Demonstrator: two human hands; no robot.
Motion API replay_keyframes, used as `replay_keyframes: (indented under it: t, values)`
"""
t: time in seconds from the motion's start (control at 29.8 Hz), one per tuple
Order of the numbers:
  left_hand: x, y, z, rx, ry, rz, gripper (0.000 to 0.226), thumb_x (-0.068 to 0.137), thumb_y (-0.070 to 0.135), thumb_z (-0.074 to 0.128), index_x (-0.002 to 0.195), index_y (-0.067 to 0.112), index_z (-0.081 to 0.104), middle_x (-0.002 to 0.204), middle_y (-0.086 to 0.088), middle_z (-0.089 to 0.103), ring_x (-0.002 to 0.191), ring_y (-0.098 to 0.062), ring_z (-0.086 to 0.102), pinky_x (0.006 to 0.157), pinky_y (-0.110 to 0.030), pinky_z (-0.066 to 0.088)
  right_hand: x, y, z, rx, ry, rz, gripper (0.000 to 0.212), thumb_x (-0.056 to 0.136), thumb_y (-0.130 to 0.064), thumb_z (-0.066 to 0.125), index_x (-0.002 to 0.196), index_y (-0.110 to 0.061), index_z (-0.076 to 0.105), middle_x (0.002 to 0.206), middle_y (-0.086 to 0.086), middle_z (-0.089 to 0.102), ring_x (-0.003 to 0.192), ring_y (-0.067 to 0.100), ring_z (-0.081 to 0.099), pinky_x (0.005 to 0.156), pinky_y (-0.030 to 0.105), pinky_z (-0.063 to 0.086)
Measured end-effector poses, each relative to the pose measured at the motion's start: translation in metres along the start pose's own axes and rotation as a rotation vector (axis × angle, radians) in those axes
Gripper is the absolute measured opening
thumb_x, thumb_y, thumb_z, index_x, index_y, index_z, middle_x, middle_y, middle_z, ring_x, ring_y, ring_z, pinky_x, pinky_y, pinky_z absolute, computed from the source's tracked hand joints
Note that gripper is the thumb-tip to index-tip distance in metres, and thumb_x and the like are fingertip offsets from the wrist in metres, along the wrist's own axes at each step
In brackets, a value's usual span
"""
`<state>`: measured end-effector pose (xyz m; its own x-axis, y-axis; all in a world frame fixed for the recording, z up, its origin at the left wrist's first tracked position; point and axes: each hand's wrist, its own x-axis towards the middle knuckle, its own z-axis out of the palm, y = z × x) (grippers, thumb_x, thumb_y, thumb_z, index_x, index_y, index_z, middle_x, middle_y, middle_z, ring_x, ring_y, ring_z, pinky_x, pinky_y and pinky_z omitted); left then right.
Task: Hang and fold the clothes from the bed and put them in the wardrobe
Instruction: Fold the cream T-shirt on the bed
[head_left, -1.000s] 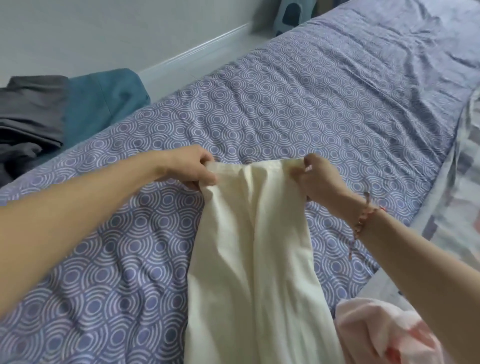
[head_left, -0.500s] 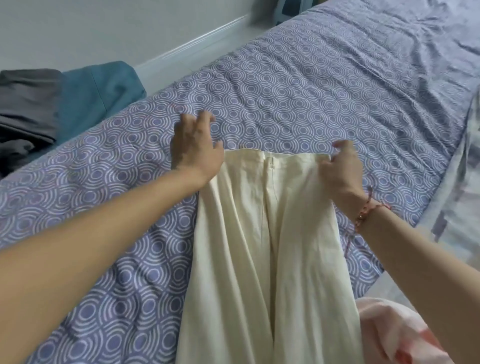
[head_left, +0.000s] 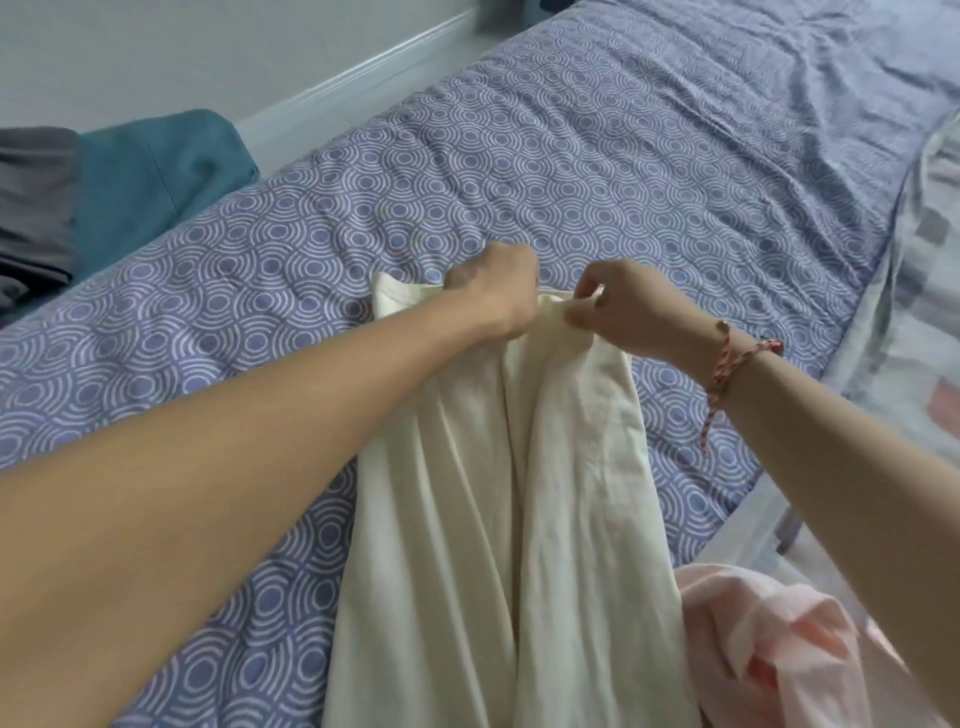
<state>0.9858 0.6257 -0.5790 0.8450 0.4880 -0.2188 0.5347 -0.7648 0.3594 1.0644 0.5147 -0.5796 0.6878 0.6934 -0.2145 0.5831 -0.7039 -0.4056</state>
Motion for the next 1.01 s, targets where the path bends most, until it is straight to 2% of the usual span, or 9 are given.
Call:
replay_keyframes:
  t: [0.07,0.17,0.24,0.4,0.6,0.71,0.84,0.94,1.01]
  values:
    - [0.002,-0.001,-0.013,-0.173,-0.084,0.001,0.018,0.084,0.007,0.052,0.093,0.011,0.067,0.077,-0.006,0.067,0.070,-0.017,0.068,0.059,-0.021,0.050,-0.003,-0.002,-0.014,0.036,0.057,-0.039,0.015,0.084,-0.022,0.065,0.094,-0.011,0.065,0.077,0.002,0.054,0.072,0.018,0.049,0.058,0.024,0.035]
    - [0.002,-0.001,-0.032,-0.441,-0.286,-0.033,0.019,0.086,0.000,0.045,0.079,0.012,0.059,0.036,0.006,0.051,0.025,-0.005,0.038,0.035,-0.011,0.025,-0.014,-0.004,-0.038,0.260,0.008,-0.048,0.008,0.080,-0.017,0.070,0.085,-0.012,0.065,0.060,-0.004,0.046,0.050,0.002,0.042,0.041,0.009,0.028]
    - [-0.002,0.004,-0.042,-0.465,-0.399,0.002,0.019,0.088,0.001,0.045,0.079,0.014,0.055,0.039,0.005,0.055,0.027,-0.005,0.042,0.036,-0.011,0.023,-0.022,-0.006,-0.051,0.438,-0.016,-0.035,0.007,0.078,-0.013,0.071,0.076,-0.012,0.064,0.057,-0.005,0.044,0.045,-0.003,0.039,0.042,0.008,0.028]
    - [-0.007,0.019,-0.060,-0.517,-0.596,0.068,0.017,0.087,0.008,0.044,0.100,0.007,0.055,0.051,0.001,0.061,0.042,-0.016,0.061,0.036,-0.012,0.038,-0.029,-0.006,-0.063,0.620,0.007,-0.132,0.019,0.072,-0.013,0.072,0.086,-0.002,0.066,0.082,0.014,0.056,0.078,0.016,0.047,0.072,0.028,0.034]
    - [-0.003,0.009,-0.072,-0.734,-0.672,0.126,0.022,0.076,0.035,0.064,0.085,0.015,0.062,0.071,-0.001,0.064,0.057,-0.013,0.066,0.045,-0.016,0.048,-0.031,0.003,-0.071,0.573,-0.139,-0.225,0.024,0.070,-0.033,0.068,0.067,-0.012,0.057,0.060,-0.005,0.047,0.060,0.006,0.039,0.059,0.020,0.031]
    - [0.003,-0.004,-0.064,-0.834,-0.613,0.156,0.003,0.081,0.017,0.061,0.083,0.015,0.062,0.072,0.004,0.069,0.064,-0.009,0.067,0.058,-0.021,0.055,-0.019,0.008,-0.070,0.165,-0.229,-0.171,0.028,0.079,-0.036,0.071,0.077,-0.010,0.061,0.070,0.004,0.052,0.065,0.011,0.044,0.060,0.026,0.031]
    - [0.012,-0.023,-0.031,-0.889,-0.314,-0.029,0.032,0.081,-0.012,0.057,0.077,0.019,0.050,0.071,0.001,0.059,0.059,-0.012,0.061,0.049,-0.020,0.052,0.008,0.015,-0.043,-0.066,0.013,-0.097,0.014,0.081,-0.027,0.069,0.084,-0.014,0.064,0.078,0.005,0.058,0.078,0.023,0.055,0.063,0.026,0.034]
    - [0.014,-0.034,0.002,-0.269,0.075,0.094,0.027,0.083,-0.003,0.055,0.104,0.013,0.057,0.097,-0.008,0.060,0.093,-0.026,0.058,0.077,-0.030,0.048,0.011,0.017,-0.004,0.036,0.092,0.011,0.039,0.083,-0.021,0.067,0.117,-0.008,0.055,0.117,0.014,0.051,0.105,0.029,0.053,0.082,0.028,0.038]
    - [0.009,-0.047,0.006,0.069,0.203,0.160,0.031,0.087,0.012,0.057,0.118,0.014,0.055,0.120,-0.011,0.055,0.115,-0.029,0.050,0.094,-0.037,0.039,0.010,0.017,0.015,0.202,0.078,0.172,0.041,0.083,-0.023,0.066,0.117,-0.007,0.050,0.117,0.015,0.047,0.101,0.029,0.053,0.085,0.030,0.042]
